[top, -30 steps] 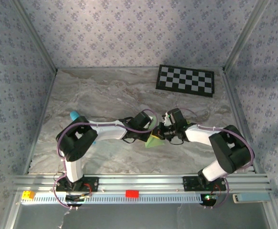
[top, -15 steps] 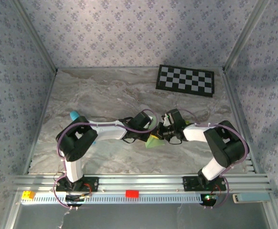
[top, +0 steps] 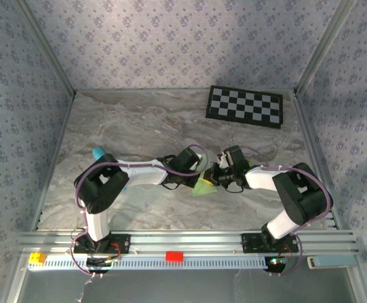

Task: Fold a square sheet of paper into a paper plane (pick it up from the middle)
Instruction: Fold the triangle a second time at the center of the table.

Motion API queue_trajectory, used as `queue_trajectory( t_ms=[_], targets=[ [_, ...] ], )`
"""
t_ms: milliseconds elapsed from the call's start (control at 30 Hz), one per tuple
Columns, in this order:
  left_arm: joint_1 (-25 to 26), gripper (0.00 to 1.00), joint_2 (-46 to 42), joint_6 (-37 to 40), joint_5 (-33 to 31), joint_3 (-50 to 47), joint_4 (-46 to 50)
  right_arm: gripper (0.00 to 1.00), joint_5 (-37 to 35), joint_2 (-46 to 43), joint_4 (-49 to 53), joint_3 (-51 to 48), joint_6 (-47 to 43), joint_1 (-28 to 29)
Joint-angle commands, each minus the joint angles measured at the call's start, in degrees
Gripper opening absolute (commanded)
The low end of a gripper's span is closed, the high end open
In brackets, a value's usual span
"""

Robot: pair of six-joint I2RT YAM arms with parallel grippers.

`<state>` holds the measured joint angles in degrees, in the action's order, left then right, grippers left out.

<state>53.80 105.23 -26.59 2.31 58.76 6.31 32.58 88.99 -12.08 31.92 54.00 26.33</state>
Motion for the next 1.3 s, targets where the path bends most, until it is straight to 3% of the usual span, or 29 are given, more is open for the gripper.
queue_trajectory(
  t_ms=[0, 400, 733, 900, 1067, 1267],
  targets=[
    [0.34, 0.0, 0.86, 0.31, 0.68, -0.41, 1.7, 0.04, 0.32, -0.7, 3.12, 3.82, -1.56, -1.06],
    [0.34, 0.0, 0.7, 0.53, 0.53, -0.75, 1.93, 0.02, -6.47, 4.61, 2.39, -0.79, -1.02, -2.32],
    [0.34, 0.0, 0.77, 0.75, 0.33, -0.67, 2.31, 0.06, -1.4, -0.74, 4.85, 3.79, -3.69, -3.65],
    [0.34, 0.0, 0.94, 0.86, 0.42, -0.65, 2.31, 0.06, -0.6, 1.74, 4.93, 3.91, -3.99, -3.68],
    [0.38, 0.0, 1.03, 0.75, 0.47, -0.58, 2.22, 0.05, -6.17, 4.57, 6.32, 2.56, -4.07, -4.17],
    [0.38, 0.0, 0.72, 0.92, 0.29, -0.94, 2.48, 0.04, -8.71, 4.43, 1.17, -0.77, 0.47, -6.8]
  ],
)
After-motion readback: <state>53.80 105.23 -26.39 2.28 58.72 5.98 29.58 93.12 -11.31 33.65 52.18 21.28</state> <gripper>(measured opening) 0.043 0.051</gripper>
